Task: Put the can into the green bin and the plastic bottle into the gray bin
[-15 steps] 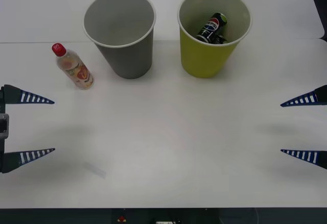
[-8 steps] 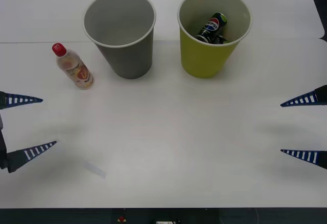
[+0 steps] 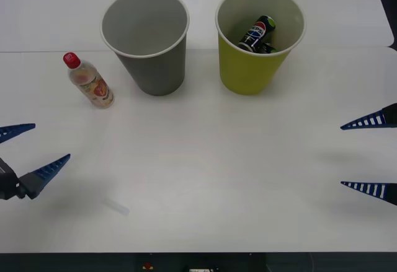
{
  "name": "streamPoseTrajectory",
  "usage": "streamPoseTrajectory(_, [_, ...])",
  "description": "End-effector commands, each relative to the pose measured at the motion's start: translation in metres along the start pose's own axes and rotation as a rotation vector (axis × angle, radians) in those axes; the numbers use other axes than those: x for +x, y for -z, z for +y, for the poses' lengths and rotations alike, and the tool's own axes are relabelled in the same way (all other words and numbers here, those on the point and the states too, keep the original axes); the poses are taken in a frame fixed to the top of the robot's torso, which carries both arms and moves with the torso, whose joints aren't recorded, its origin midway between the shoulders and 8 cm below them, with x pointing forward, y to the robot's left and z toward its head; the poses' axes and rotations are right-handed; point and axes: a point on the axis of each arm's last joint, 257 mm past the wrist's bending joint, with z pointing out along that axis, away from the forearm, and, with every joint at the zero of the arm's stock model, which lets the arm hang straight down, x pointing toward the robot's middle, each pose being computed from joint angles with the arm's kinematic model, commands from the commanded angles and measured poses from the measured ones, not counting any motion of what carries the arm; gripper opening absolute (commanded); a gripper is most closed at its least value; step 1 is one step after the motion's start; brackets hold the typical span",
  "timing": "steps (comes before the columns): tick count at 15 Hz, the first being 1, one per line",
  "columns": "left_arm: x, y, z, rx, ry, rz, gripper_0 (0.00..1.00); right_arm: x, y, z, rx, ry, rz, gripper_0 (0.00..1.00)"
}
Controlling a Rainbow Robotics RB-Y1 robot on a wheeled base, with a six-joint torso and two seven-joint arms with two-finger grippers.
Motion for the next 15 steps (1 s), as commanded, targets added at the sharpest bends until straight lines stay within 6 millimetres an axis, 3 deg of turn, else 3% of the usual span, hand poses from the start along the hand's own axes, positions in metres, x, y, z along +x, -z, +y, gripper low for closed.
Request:
streamPoseTrajectory(1, [0.011, -0.002, -0.001, -0.033, 0.181, -0.027, 1.0, 0.0, 0.0, 0.0, 0.0, 0.0, 0.0, 1.0])
streamPoseTrajectory(7, [0.026, -0.008, 0.002, -0.058, 0.496, -0.089, 1.0, 0.0, 0.0, 0.0, 0.0, 0.0, 0.0, 1.0])
streamPoseTrajectory(10, [0.03, -0.019, 0.018, -0.079, 0.49, -0.12, 1.0, 0.0, 0.0, 0.0, 0.0, 0.0, 0.0, 1.0])
streamPoseTrajectory(15, [0.031, -0.056, 0.032, -0.051, 0.456, -0.198, 1.0, 0.0, 0.0, 0.0, 0.0, 0.0, 0.0, 1.0])
